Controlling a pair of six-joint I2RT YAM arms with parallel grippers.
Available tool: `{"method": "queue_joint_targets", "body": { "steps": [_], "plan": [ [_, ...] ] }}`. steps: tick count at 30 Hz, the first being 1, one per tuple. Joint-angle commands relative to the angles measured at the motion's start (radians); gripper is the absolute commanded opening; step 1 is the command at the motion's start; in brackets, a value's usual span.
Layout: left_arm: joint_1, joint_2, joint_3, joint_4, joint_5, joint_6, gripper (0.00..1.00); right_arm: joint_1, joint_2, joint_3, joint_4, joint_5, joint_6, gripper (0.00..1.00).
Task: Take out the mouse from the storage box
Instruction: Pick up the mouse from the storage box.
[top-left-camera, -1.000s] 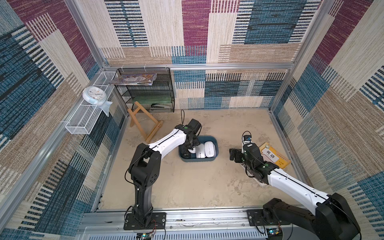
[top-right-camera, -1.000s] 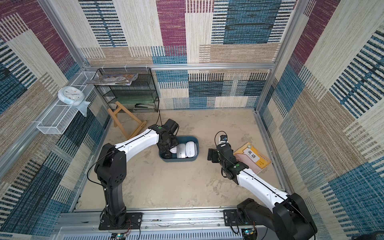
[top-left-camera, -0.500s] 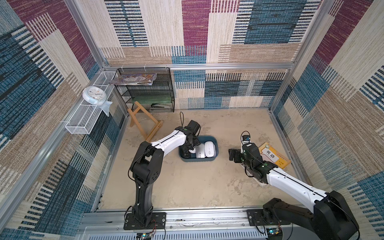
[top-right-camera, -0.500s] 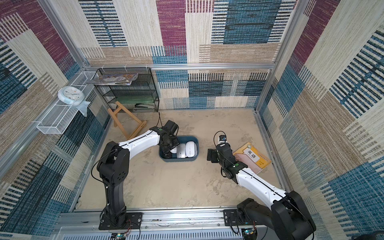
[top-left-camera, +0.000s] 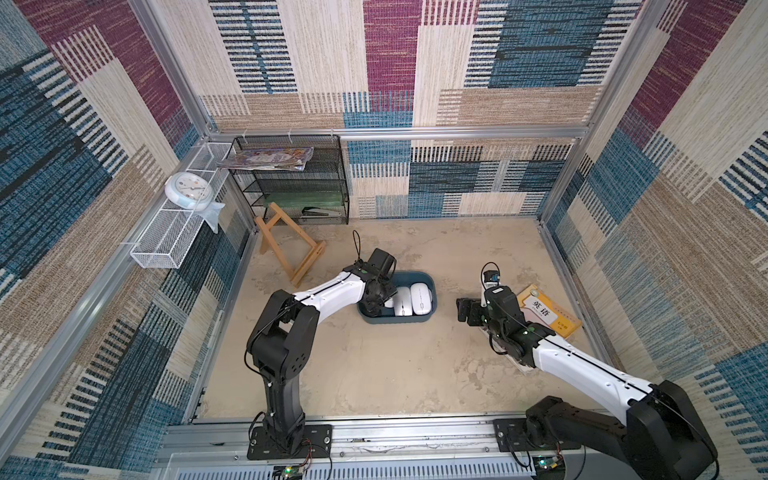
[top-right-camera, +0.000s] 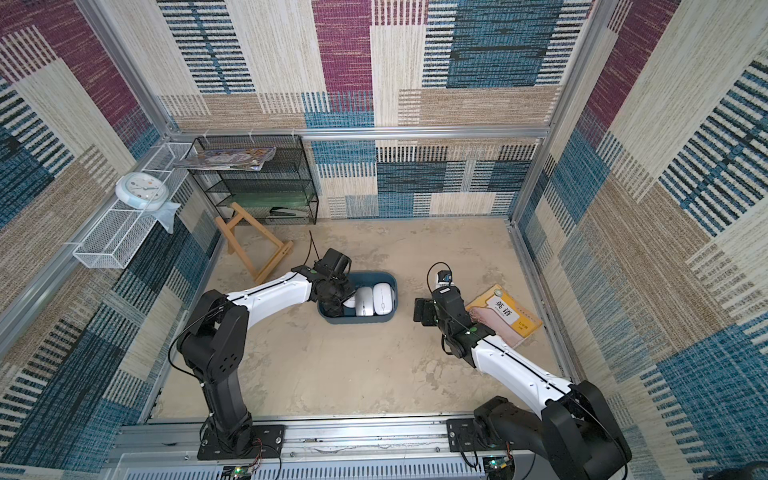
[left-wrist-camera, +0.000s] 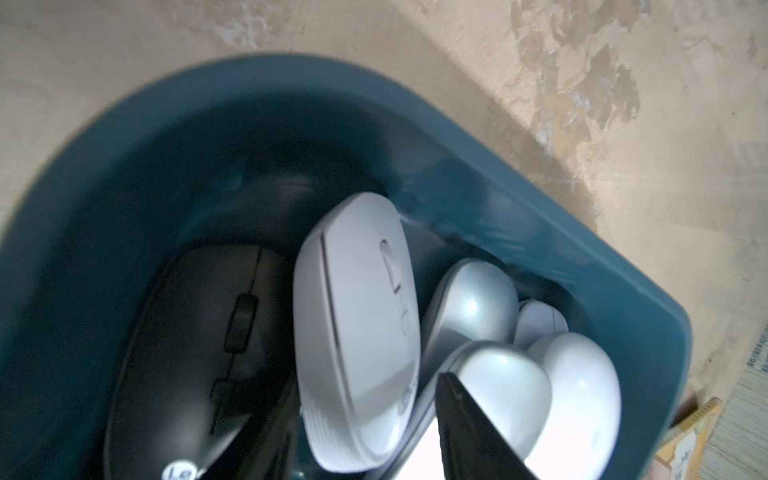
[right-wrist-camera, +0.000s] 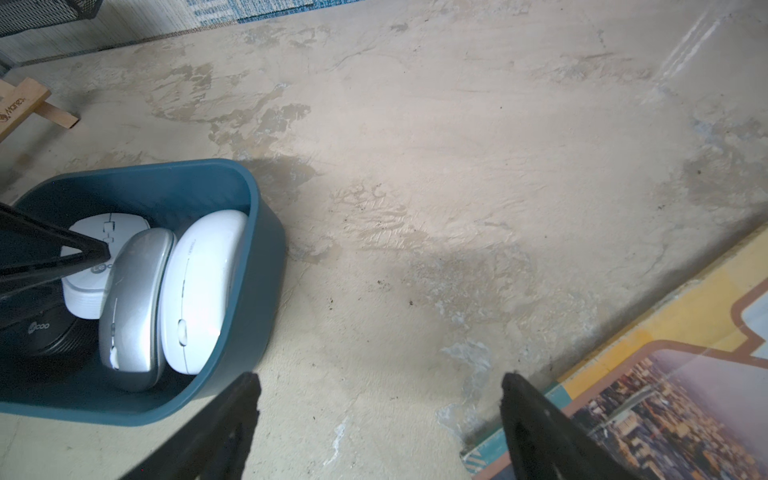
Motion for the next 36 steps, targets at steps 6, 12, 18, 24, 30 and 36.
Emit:
{"method": "queue_joint_targets", "body": {
  "steps": [6, 12, 18, 24, 30, 36],
  "plan": [
    [0.001, 0.039, -0.013, 0.087, 0.047, -0.009, 0.48, 0.000, -0.006, 0.000, 0.016, -0.007, -0.005, 0.93],
    [0.001, 0.063, -0.010, 0.090, 0.052, -0.008, 0.45, 0.000, -0.005, -0.002, 0.016, -0.006, -0.003, 0.93],
    [0.002, 0.066, -0.004, 0.078, 0.040, -0.001, 0.38, 0.000, -0.002, -0.001, 0.016, -0.006, -0.003, 0.93],
    [0.003, 0.048, -0.015, 0.081, 0.029, 0.003, 0.32, -0.002, -0.005, 0.000, 0.015, 0.000, -0.003, 0.93],
    [0.002, 0.016, -0.025, 0.074, 0.011, 0.016, 0.27, -0.001, -0.003, 0.000, 0.015, 0.001, 0.000, 0.93],
    [0.003, -0.044, -0.048, 0.070, 0.009, 0.051, 0.24, 0.000, -0.002, 0.017, 0.007, -0.058, -0.033, 0.94]
  ]
}}
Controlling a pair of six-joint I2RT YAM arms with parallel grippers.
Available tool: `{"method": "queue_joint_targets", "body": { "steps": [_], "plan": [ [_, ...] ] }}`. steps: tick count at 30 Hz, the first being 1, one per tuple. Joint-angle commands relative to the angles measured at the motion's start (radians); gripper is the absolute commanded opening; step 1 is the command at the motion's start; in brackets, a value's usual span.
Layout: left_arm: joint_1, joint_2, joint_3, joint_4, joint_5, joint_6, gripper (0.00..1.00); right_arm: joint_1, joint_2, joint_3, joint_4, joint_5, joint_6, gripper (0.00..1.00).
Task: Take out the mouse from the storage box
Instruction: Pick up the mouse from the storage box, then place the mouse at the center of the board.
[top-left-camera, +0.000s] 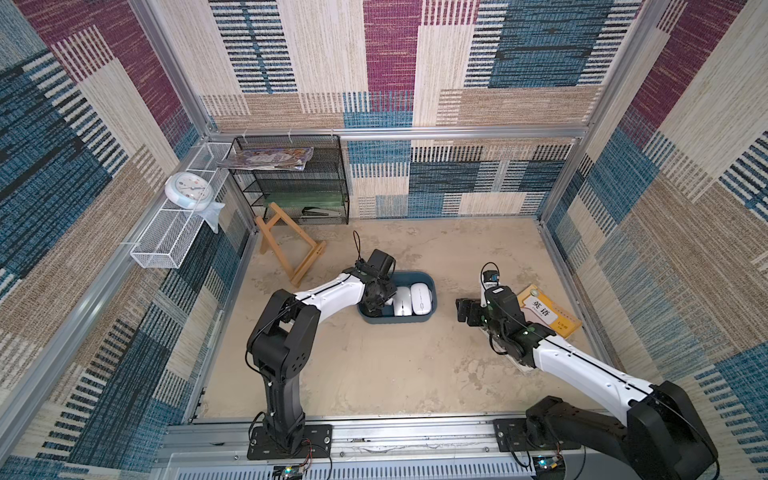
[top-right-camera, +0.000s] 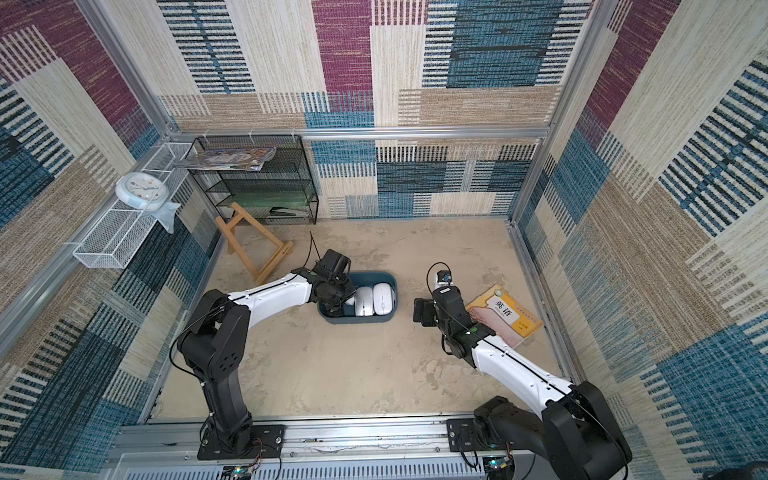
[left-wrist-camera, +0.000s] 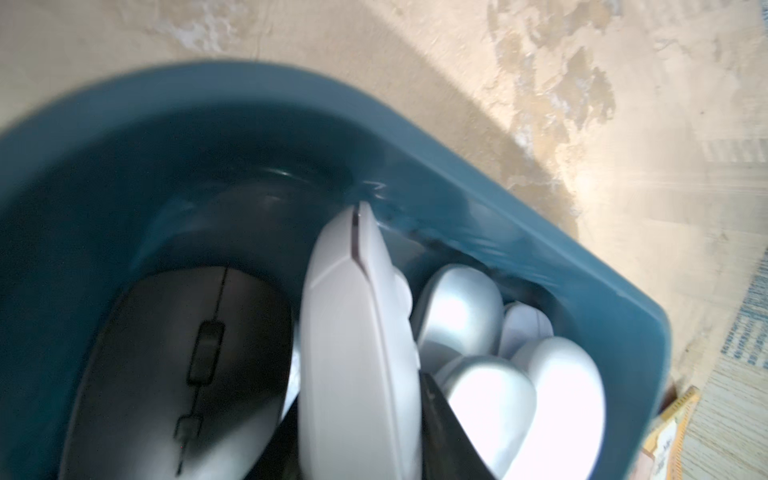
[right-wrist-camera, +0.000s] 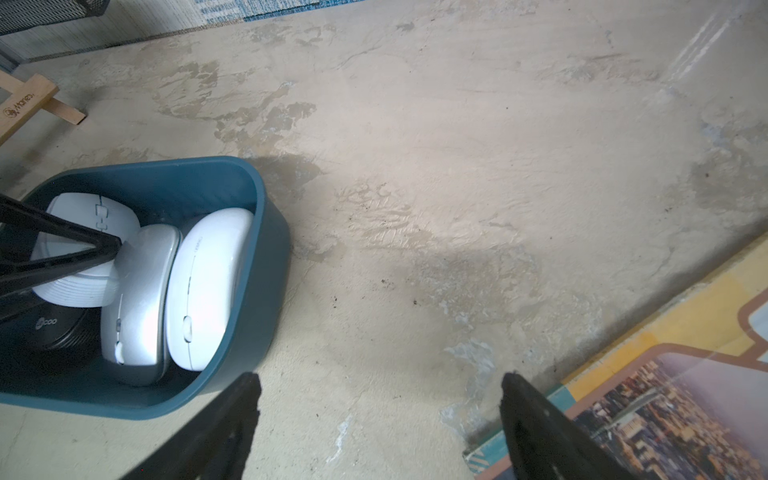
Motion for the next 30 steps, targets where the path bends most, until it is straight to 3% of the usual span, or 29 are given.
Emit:
{"method": "queue_joint_targets", "body": {
  "steps": [1, 7, 14, 24, 30],
  "plan": [
    [0.001, -0.046, -0.022, 0.006, -0.015, 0.038, 0.24, -0.001, -0.001, 0.016, 0.004, -0.041, -0.022, 0.94],
    [0.004, -0.180, -0.125, 0.062, -0.001, 0.081, 0.23, 0.007, -0.024, 0.045, -0.020, -0.123, -0.023, 0.94],
    [0.026, -0.345, -0.352, 0.344, 0.128, 0.031, 0.23, 0.070, -0.053, 0.041, 0.027, -0.202, 0.055, 0.99],
    [0.036, -0.465, -0.479, 0.533, 0.301, 0.078, 0.22, 0.081, -0.043, 0.046, 0.036, -0.215, 0.083, 0.99],
    [0.000, -0.483, -0.522, 0.570, 0.408, 0.087, 0.20, 0.081, -0.066, 0.063, -0.027, -0.138, 0.064, 0.99]
  ]
}}
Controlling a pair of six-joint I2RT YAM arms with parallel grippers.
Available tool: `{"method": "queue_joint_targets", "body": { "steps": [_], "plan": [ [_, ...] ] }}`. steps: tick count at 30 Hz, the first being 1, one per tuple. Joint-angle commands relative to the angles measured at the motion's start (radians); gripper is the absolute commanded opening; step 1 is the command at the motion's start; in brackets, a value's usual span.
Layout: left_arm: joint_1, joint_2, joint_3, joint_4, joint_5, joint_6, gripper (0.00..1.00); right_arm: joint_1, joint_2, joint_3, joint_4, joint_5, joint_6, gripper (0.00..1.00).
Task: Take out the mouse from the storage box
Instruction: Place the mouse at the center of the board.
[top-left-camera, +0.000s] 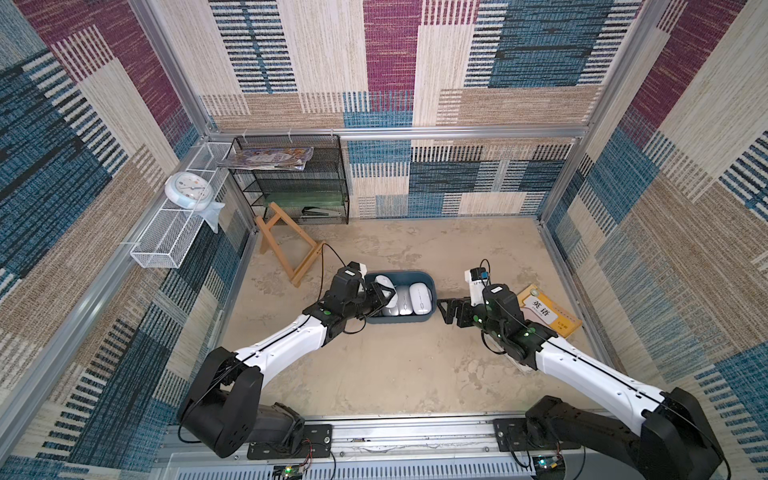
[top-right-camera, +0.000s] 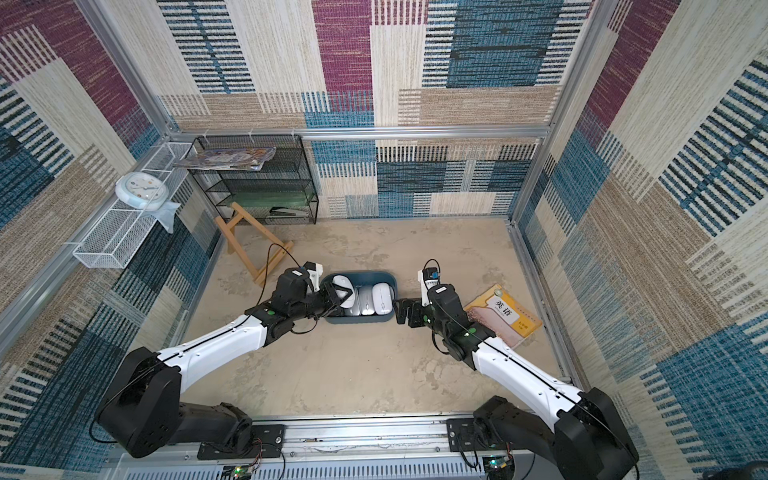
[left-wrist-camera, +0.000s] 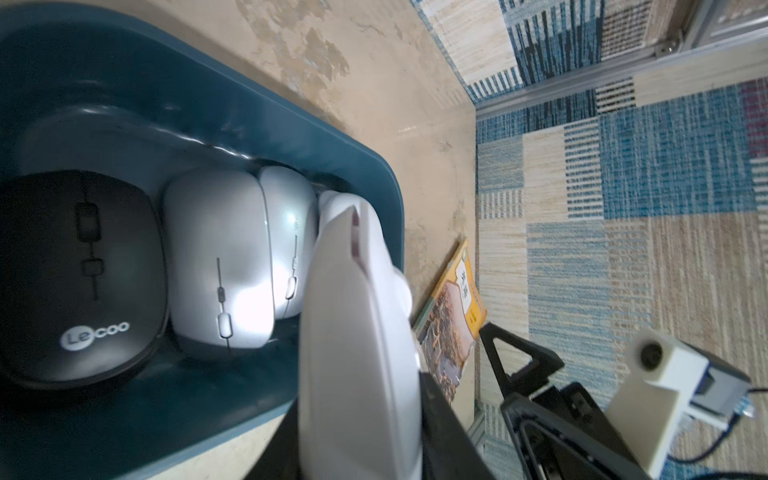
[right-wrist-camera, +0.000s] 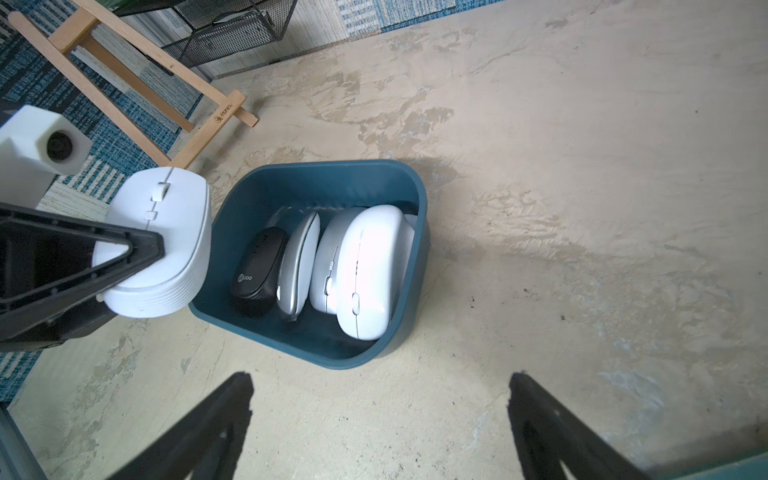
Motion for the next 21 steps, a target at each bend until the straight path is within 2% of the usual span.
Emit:
{"method": "queue_joint_targets", "body": {
  "steps": [1, 6, 11, 17, 21],
  "plan": [
    [-0.038, -0.009, -0.021, 0.054, 0.074, 0.029, 0.20, 0.001, -0.024, 0.022, -0.046, 0.069, -0.014, 0.99],
    [-0.161, 0.018, -0.031, 0.076, 0.058, 0.036, 0.20, 0.001, -0.108, 0.057, -0.138, 0.144, -0.022, 0.99],
    [-0.298, 0.120, 0.039, 0.079, 0.017, 0.051, 0.20, 0.001, -0.242, 0.086, -0.232, 0.270, -0.003, 0.99],
    [-0.380, 0.290, 0.192, 0.037, -0.002, 0.075, 0.20, 0.001, -0.401, 0.132, -0.335, 0.394, 0.049, 0.99],
    [-0.420, 0.413, 0.364, -0.116, -0.038, 0.133, 0.20, 0.002, -0.486, 0.129, -0.362, 0.430, 0.067, 1.00]
  ]
}}
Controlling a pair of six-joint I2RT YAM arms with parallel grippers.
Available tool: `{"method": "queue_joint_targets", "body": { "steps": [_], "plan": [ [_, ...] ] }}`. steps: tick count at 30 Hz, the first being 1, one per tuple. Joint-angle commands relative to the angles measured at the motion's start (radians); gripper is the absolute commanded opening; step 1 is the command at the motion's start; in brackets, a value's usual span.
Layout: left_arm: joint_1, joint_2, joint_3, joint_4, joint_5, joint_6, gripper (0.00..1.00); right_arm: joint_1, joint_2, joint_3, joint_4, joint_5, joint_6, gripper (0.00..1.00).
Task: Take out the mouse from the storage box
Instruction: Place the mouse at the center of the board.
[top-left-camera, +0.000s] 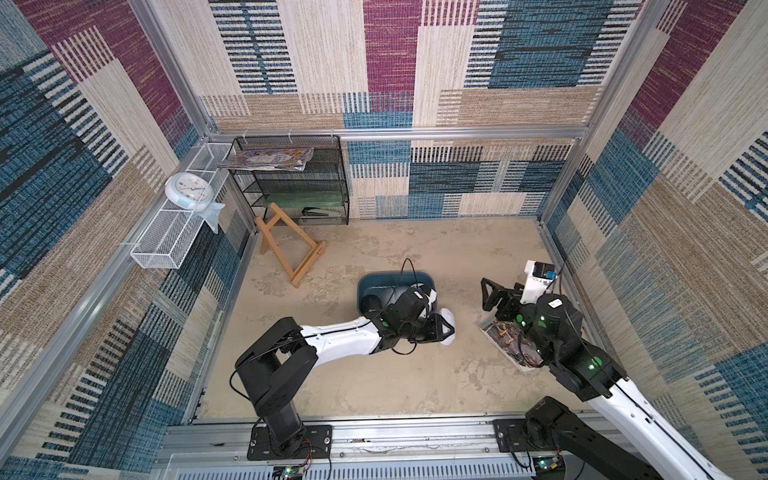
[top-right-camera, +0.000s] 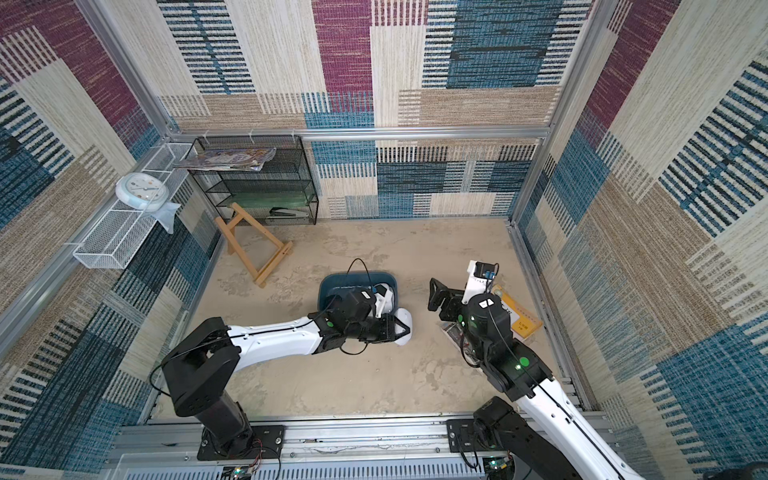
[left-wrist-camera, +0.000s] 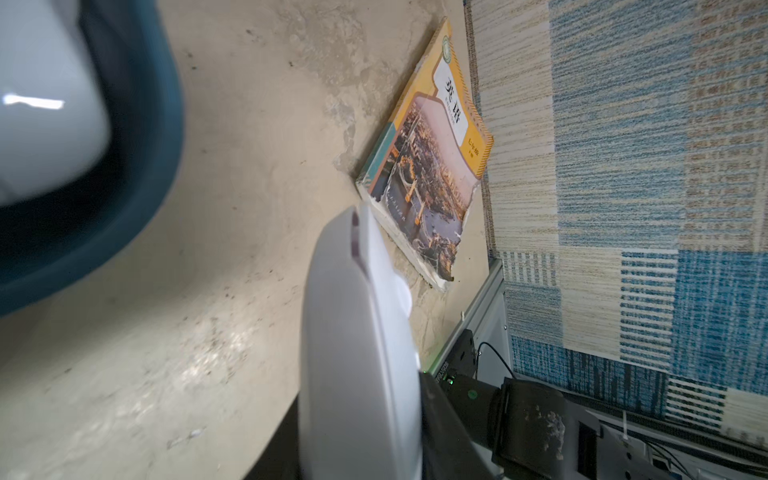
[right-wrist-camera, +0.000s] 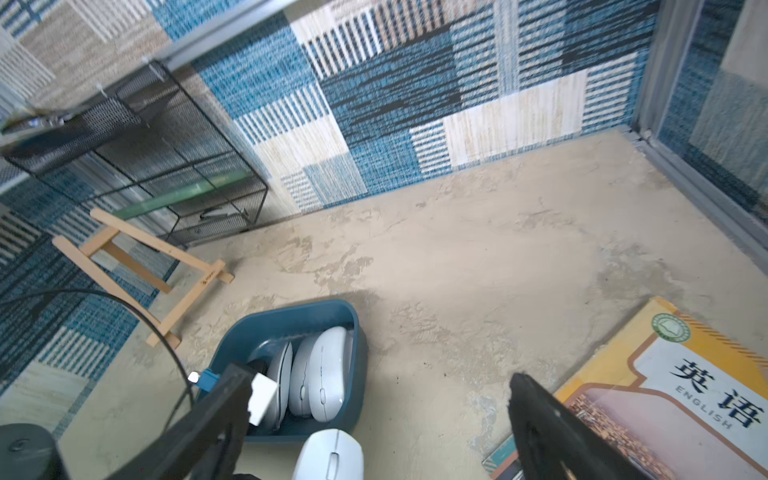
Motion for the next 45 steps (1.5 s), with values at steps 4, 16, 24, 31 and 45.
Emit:
{"method": "queue_joint_targets", "body": {
  "steps": [4, 16, 24, 31, 45],
  "plan": [
    [-0.049, 0.155, 0.224, -0.256, -0.129, 0.100, 0.20, 0.002, -0.086, -0.023, -0.064, 0.074, 0.034, 1.00],
    [-0.060, 0.359, 0.449, -0.441, -0.153, 0.084, 0.20, 0.001, -0.173, -0.098, -0.078, 0.060, 0.040, 1.00],
    [-0.061, 0.415, 0.486, -0.442, -0.131, 0.059, 0.25, 0.001, -0.191, -0.109, -0.083, 0.059, 0.029, 0.99],
    [-0.061, 0.381, 0.458, -0.465, -0.175, 0.066, 0.54, 0.001, -0.168, -0.109, -0.078, 0.038, 0.037, 0.99],
    [-0.077, 0.111, 0.345, -0.628, -0.368, 0.178, 0.79, 0.001, 0.005, 0.021, -0.104, 0.073, -0.027, 0.99]
  ]
}}
